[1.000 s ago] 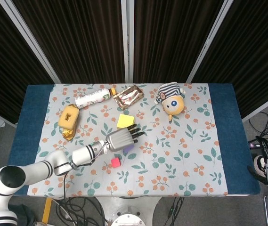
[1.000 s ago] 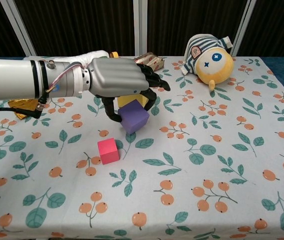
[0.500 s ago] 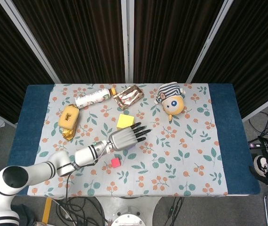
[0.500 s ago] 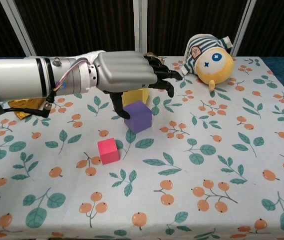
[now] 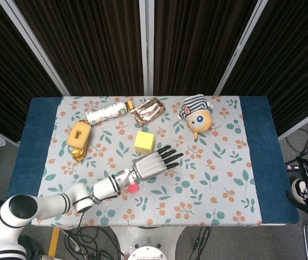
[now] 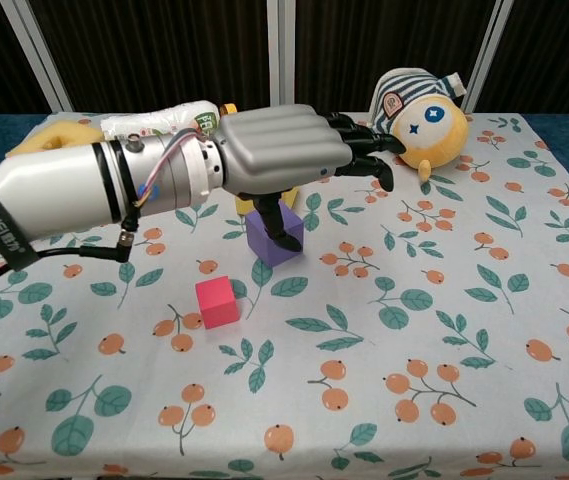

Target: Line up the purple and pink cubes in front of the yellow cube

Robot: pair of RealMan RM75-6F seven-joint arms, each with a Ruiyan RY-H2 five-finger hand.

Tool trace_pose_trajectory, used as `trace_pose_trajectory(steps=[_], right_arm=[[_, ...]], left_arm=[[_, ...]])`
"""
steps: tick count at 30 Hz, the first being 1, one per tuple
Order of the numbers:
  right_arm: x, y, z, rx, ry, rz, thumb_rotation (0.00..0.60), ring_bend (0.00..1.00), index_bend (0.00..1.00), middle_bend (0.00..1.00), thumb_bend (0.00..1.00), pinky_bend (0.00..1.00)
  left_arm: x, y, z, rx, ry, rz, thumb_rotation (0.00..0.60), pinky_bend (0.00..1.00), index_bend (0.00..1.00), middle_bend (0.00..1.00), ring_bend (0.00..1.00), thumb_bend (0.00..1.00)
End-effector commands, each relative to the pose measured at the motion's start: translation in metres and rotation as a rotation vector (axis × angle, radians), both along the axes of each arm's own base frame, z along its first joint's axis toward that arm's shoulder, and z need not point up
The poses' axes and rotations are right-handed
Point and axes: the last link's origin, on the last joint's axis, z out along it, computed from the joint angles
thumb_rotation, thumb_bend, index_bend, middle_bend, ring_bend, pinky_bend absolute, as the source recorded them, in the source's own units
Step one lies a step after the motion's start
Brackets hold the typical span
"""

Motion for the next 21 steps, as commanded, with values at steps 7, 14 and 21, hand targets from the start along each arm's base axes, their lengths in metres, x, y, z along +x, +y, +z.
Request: trace_pose_trajectory(steps=[7,14,21], right_arm=[[0.0,-0.001,-0.001,0.005,-0.004,-0.004,0.6,0.0,0.0,0.12,0.13,0.1],[-0.001,-0.001,-0.001,0.006,-0.009,-0.005,0.6,0.0,0.0,0.11,0.14,0.1],[-0.002,0.0,0.001,-0.005,-0.013,-0.006,0.6,0.0,0.0,0.11,0.14,0.1]], left_arm=[[0.004,0.012,-0.016,0.041,0.005,0.048,0.6,0.12,0.24,0.1,0.11,0.03],[0.003,0.012,-0.024,0.063,0.057,0.012,0.6,0.12,0.24,0.1,0.11,0.03],[-0.007,0.012,-0.019,0.105,0.102,-0.044,0.6,0.12,0.24,0.09,0.1,0.03]])
